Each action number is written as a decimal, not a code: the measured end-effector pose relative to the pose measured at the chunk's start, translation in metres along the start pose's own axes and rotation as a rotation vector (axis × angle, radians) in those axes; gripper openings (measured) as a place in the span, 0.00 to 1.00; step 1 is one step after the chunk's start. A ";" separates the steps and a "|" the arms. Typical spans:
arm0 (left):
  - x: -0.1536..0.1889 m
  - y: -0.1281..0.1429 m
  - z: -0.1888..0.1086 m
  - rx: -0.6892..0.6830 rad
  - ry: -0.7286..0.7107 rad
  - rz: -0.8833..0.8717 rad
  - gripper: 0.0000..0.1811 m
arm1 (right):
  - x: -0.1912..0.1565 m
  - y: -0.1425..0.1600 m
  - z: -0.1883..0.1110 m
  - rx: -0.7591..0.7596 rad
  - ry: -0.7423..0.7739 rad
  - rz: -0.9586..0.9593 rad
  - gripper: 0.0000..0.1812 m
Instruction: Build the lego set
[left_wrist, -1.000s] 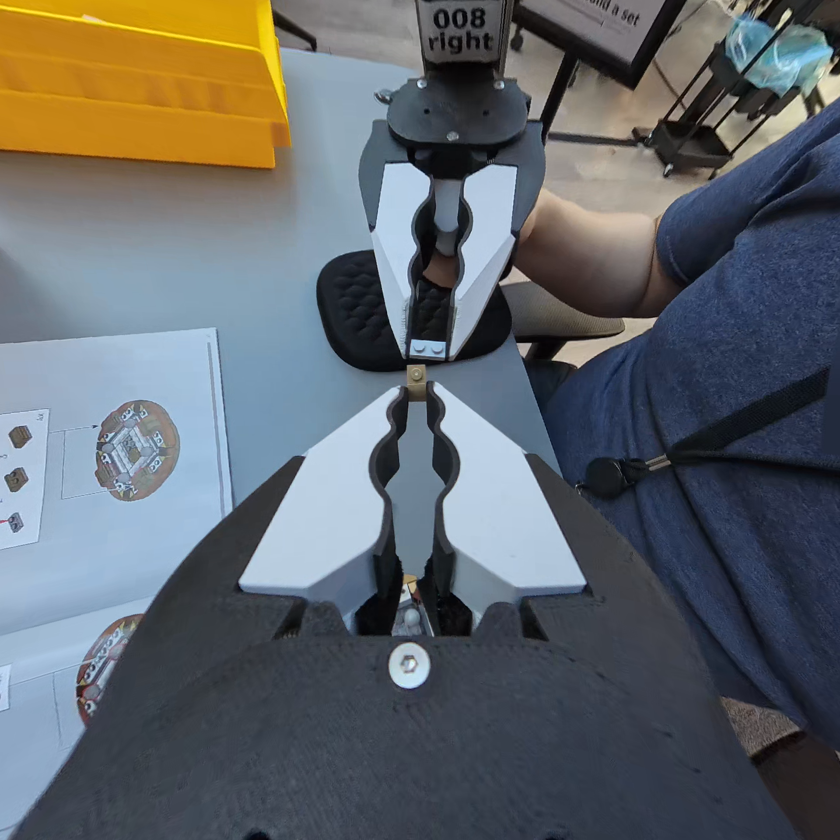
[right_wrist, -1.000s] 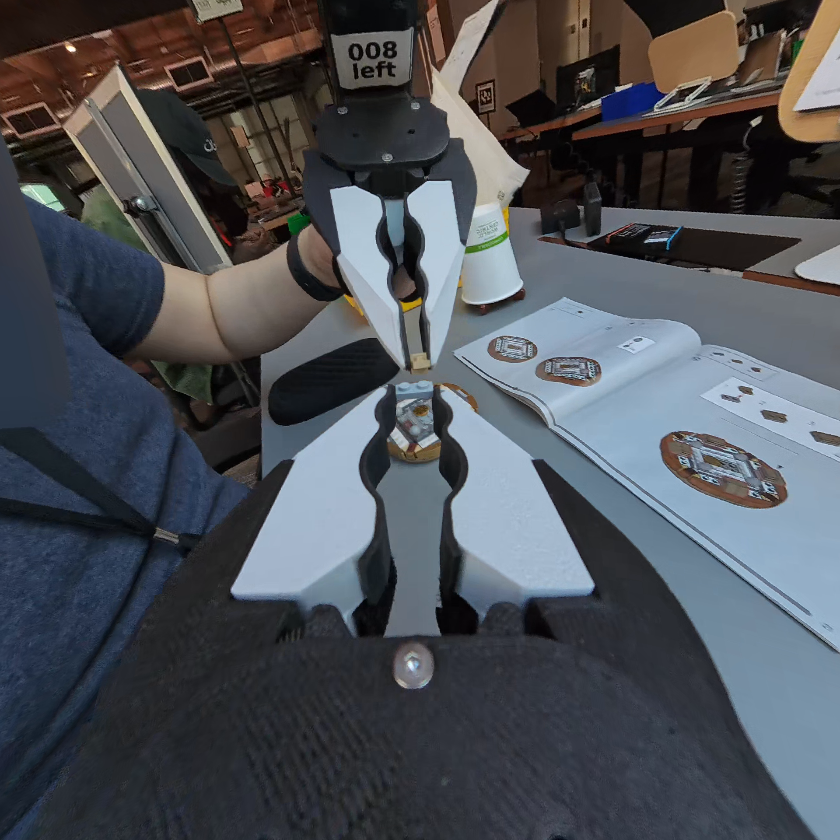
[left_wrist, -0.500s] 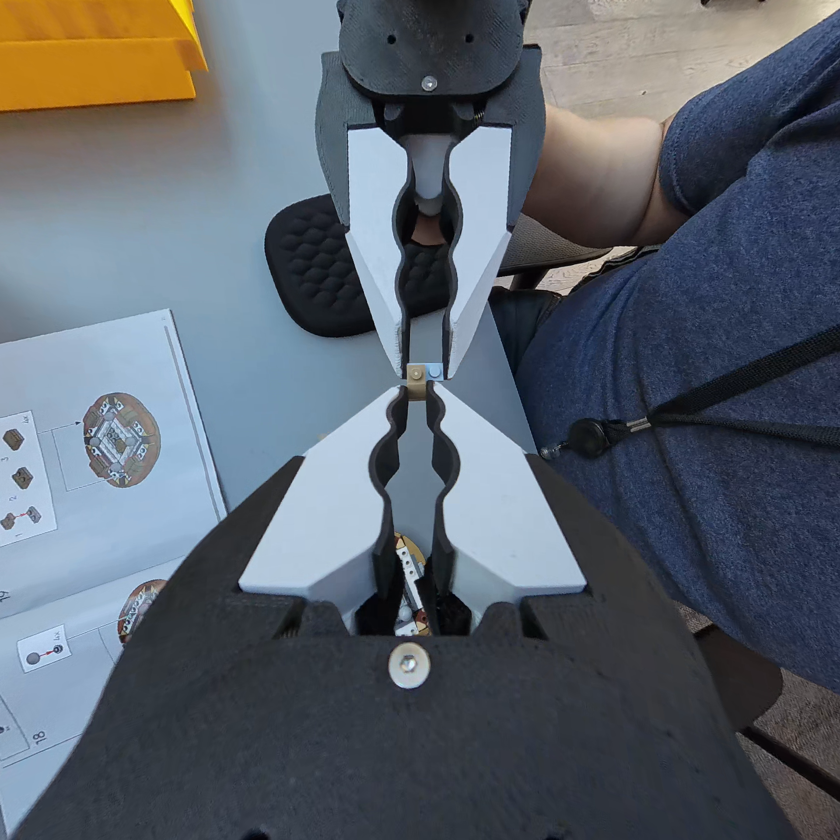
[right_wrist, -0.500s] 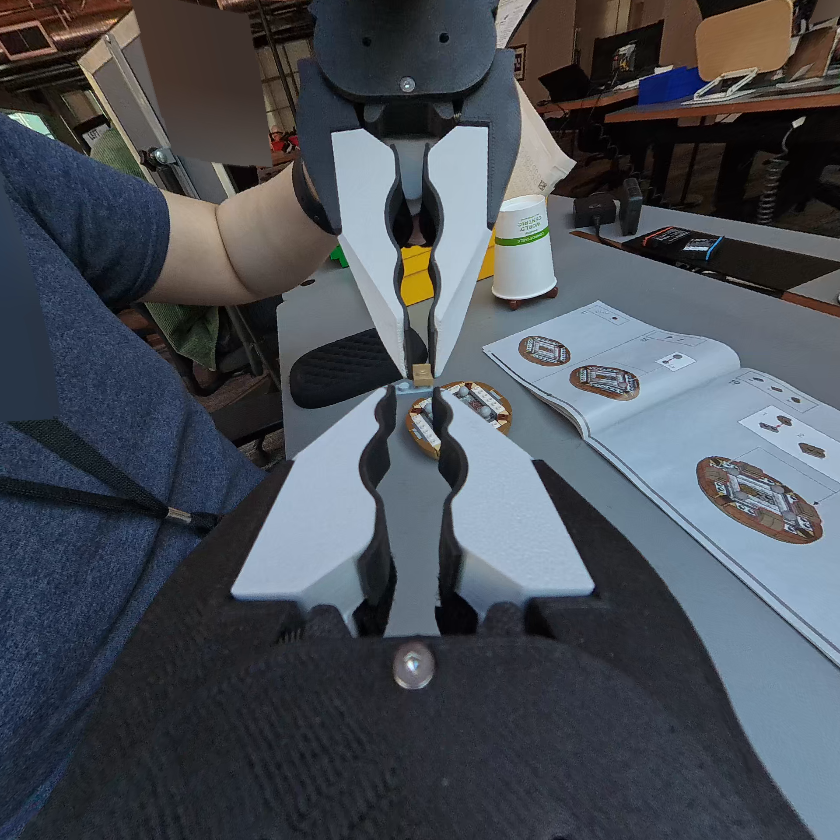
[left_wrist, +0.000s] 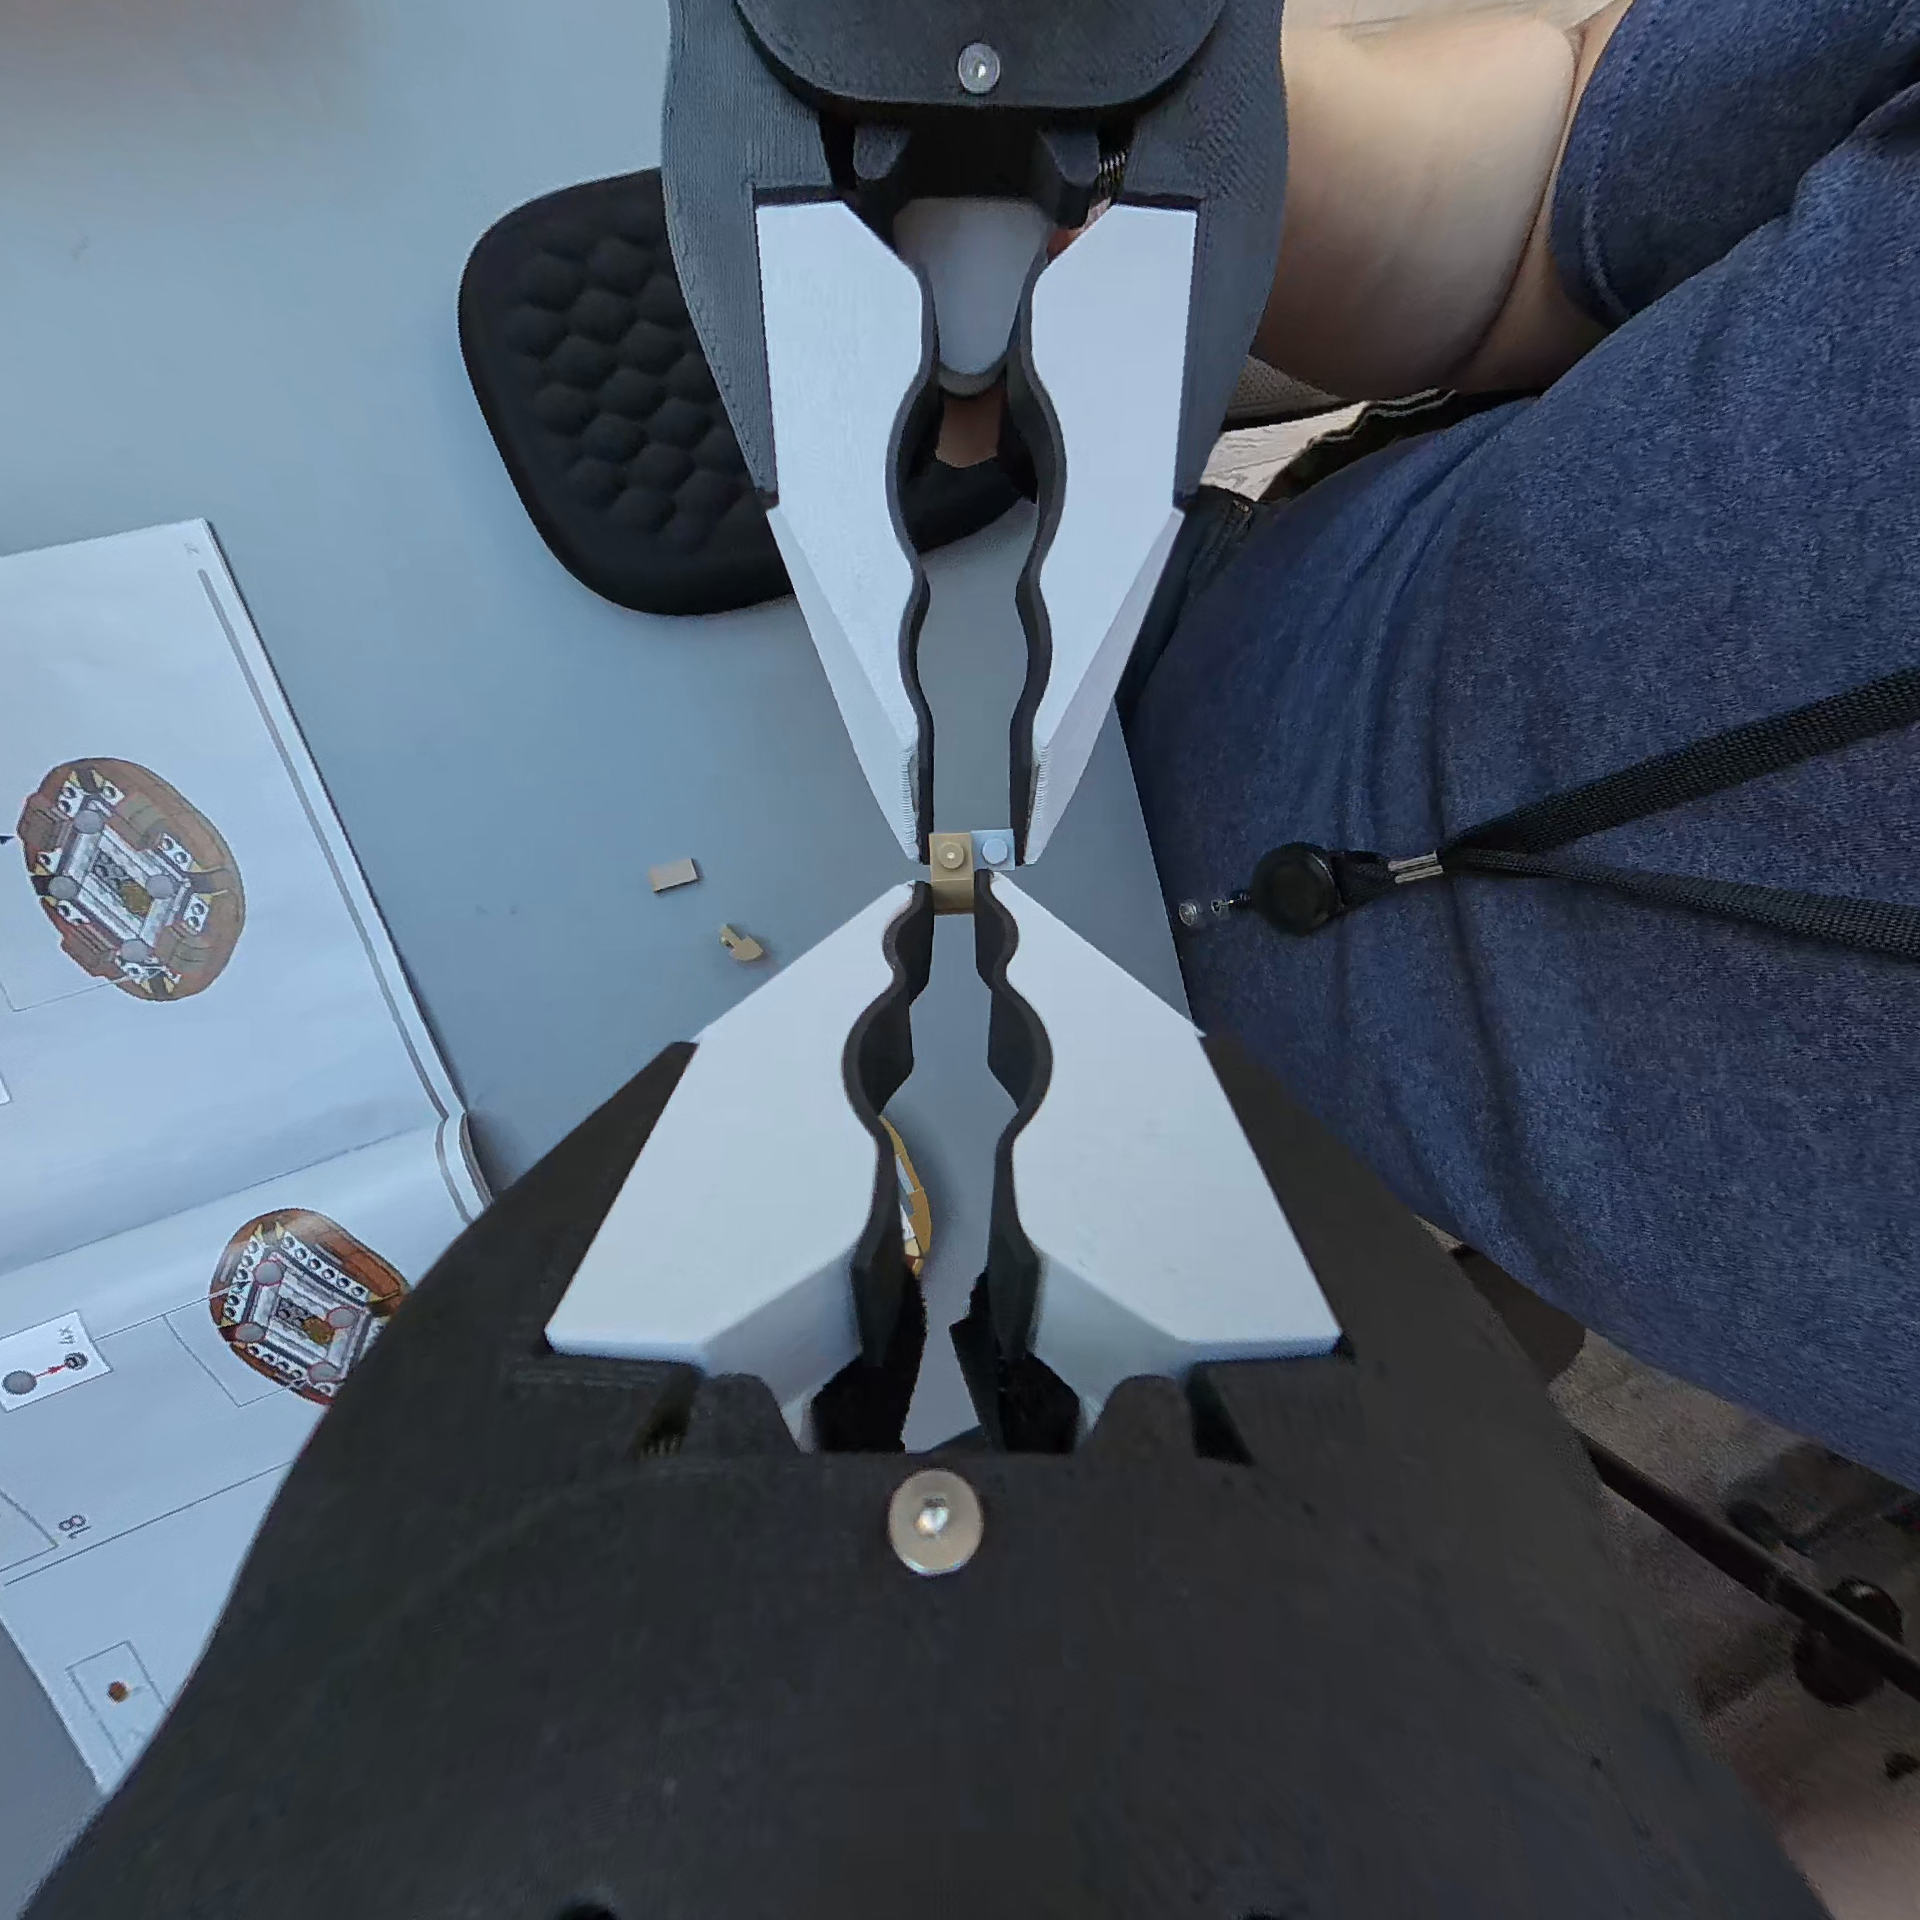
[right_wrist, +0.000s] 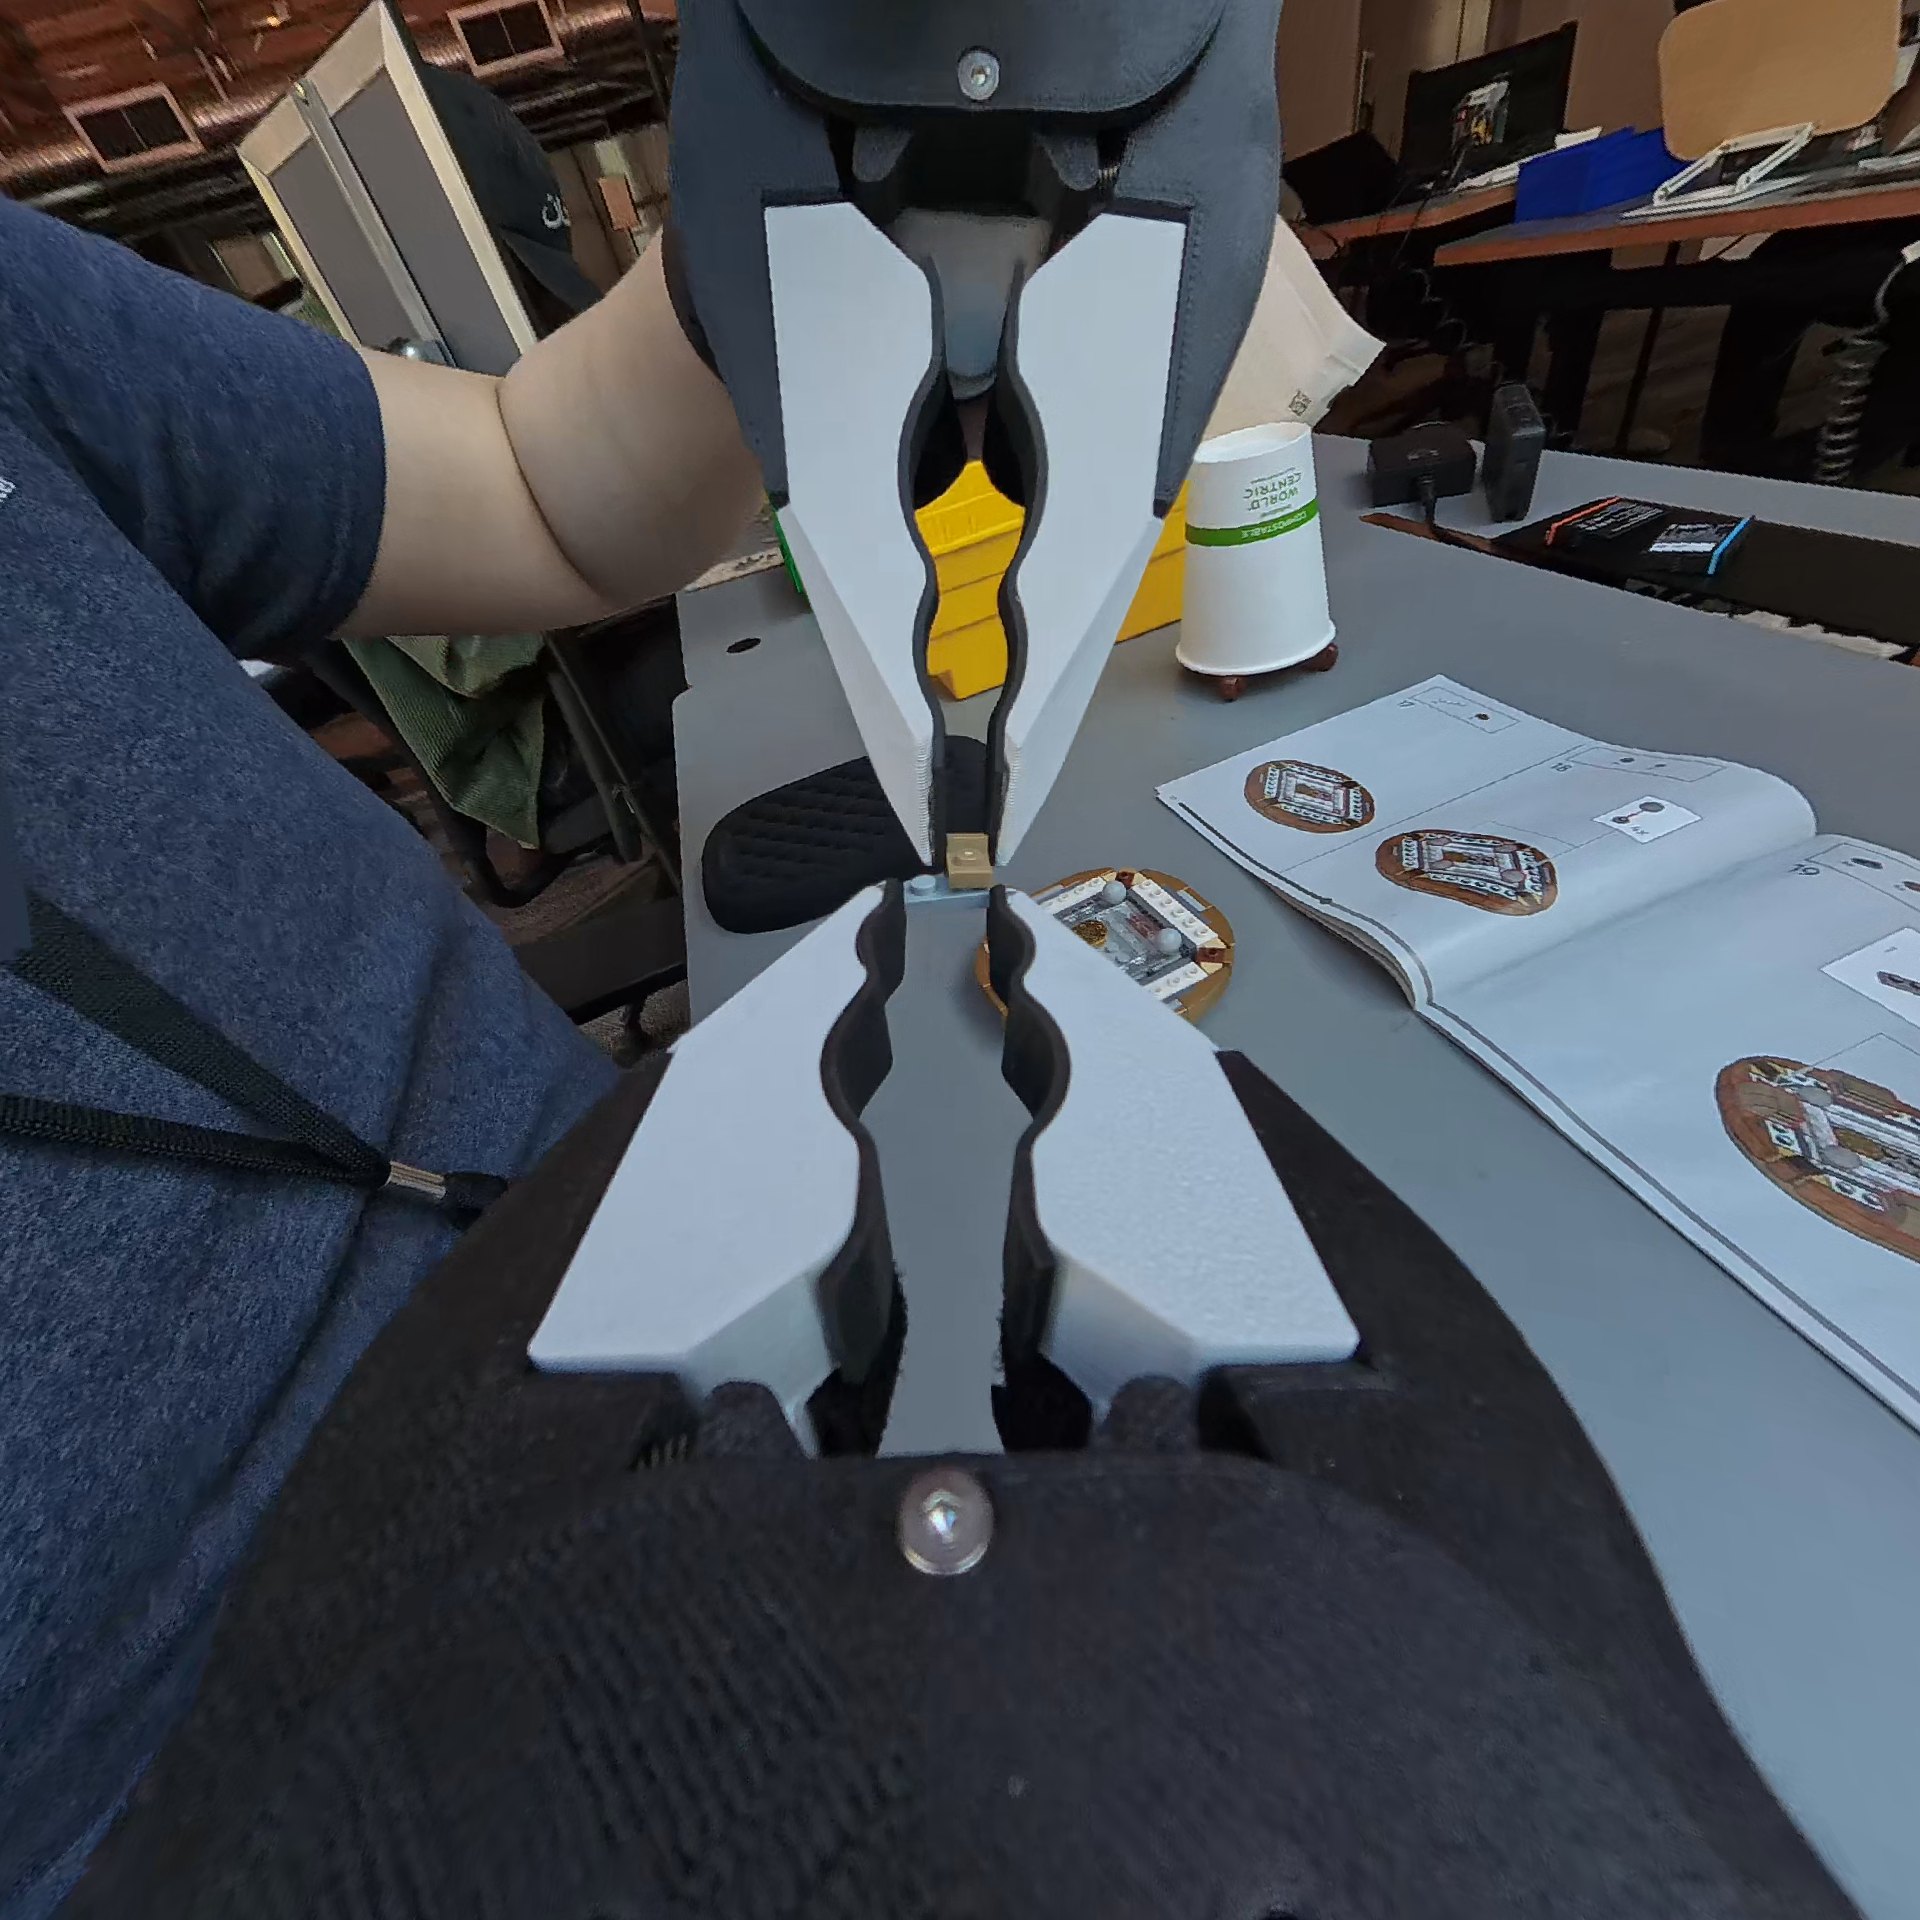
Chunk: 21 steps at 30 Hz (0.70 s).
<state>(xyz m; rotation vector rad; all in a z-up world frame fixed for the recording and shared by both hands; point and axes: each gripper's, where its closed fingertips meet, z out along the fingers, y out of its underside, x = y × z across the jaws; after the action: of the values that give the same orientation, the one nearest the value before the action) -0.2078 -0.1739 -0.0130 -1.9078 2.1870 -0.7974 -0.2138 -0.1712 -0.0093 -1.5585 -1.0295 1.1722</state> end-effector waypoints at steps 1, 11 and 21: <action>0.000 0.001 0.000 -0.015 0.009 -0.010 0.03 | 0.000 0.000 0.001 0.016 -0.010 0.017 0.08; -0.001 -0.003 -0.008 -0.116 0.029 -0.043 0.03 | 0.001 -0.016 -0.004 0.214 -0.092 0.149 0.08; 0.002 -0.002 -0.003 -0.175 0.065 -0.076 0.03 | -0.001 -0.010 -0.005 0.152 -0.070 0.104 0.08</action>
<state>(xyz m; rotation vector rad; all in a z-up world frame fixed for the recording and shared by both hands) -0.2076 -0.1751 -0.0085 -2.0855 2.3040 -0.7106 -0.2105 -0.1701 0.0013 -1.4749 -0.8913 1.3525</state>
